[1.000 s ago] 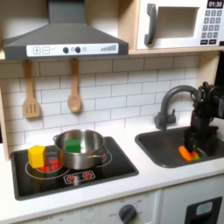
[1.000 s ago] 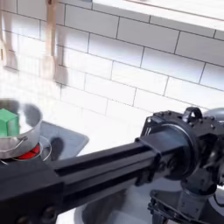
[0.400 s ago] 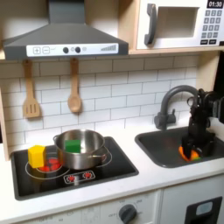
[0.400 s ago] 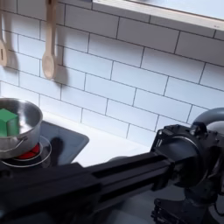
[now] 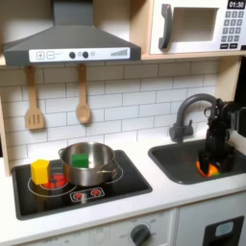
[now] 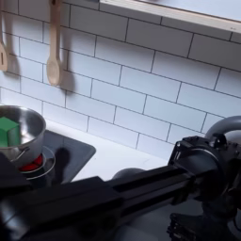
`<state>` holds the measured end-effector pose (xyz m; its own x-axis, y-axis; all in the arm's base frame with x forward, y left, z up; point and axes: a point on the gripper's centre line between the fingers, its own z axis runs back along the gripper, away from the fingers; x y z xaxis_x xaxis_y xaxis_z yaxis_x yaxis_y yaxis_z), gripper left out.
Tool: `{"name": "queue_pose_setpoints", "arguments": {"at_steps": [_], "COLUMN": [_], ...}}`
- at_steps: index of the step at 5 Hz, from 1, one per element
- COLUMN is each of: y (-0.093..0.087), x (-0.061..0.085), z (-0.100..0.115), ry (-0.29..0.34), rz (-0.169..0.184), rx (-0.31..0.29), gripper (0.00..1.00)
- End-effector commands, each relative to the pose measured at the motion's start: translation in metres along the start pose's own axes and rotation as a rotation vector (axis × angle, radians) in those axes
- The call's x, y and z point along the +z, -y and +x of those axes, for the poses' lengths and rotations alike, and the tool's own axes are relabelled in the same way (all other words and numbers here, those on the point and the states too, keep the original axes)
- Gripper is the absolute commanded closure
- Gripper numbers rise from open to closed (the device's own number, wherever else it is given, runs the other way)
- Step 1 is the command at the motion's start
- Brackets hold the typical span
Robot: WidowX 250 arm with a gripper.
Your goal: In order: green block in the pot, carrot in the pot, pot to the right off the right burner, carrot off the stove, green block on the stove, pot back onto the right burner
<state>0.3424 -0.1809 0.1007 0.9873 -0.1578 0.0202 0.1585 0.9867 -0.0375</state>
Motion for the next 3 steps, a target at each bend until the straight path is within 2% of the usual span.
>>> {"name": "queue_pose_setpoints", "arguments": {"at_steps": [1,3], "y": [-0.0021,-0.0042], "x": [-0.0085,-0.0111], "z": [0.0016,0.0051], "ry": [-0.029,-0.037], "rz": [0.013,0.011], "rx": [0.006,0.016], "gripper": [0.00,0.00]}}
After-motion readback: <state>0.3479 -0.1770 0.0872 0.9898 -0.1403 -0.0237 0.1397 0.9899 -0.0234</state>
